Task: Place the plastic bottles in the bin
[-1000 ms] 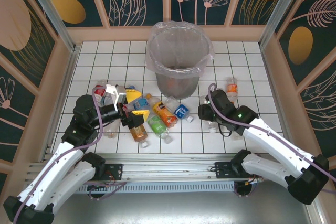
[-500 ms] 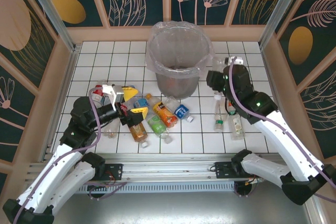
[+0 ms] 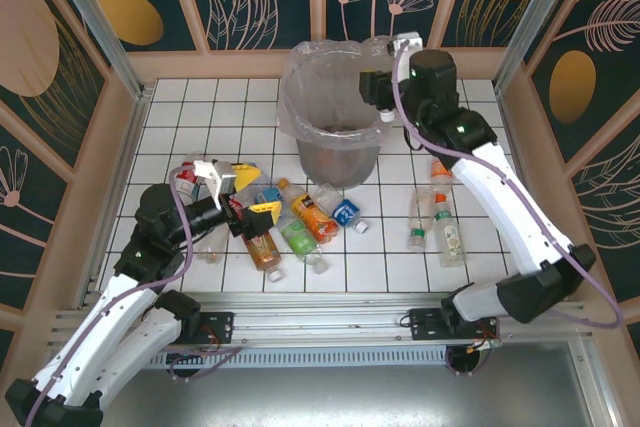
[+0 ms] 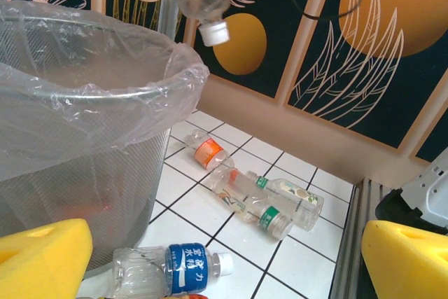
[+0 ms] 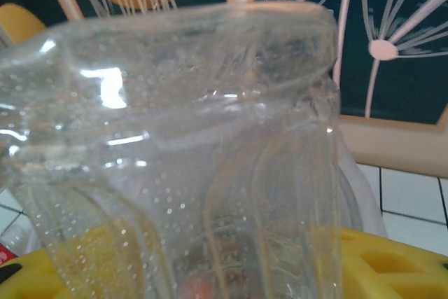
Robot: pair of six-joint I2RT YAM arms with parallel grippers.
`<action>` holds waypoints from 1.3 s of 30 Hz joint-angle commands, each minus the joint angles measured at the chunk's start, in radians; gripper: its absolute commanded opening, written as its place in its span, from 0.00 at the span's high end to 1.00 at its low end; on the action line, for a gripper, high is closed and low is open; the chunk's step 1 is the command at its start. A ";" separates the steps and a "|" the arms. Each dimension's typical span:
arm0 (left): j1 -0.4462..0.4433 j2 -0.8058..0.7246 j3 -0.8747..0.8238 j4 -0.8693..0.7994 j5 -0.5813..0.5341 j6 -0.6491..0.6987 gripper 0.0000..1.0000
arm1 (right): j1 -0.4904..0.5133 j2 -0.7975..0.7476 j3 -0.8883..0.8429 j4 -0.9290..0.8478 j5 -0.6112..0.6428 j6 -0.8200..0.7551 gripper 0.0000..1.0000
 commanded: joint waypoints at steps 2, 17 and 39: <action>-0.004 0.012 0.007 -0.003 -0.002 0.018 0.01 | -0.013 0.111 0.128 -0.002 -0.109 -0.105 0.40; -0.004 0.035 0.009 -0.009 0.006 0.022 0.02 | -0.041 0.454 0.463 -0.334 -0.139 -0.214 0.39; -0.004 0.062 0.015 -0.018 0.015 0.027 0.02 | -0.053 0.720 0.620 -0.553 -0.093 -0.260 0.41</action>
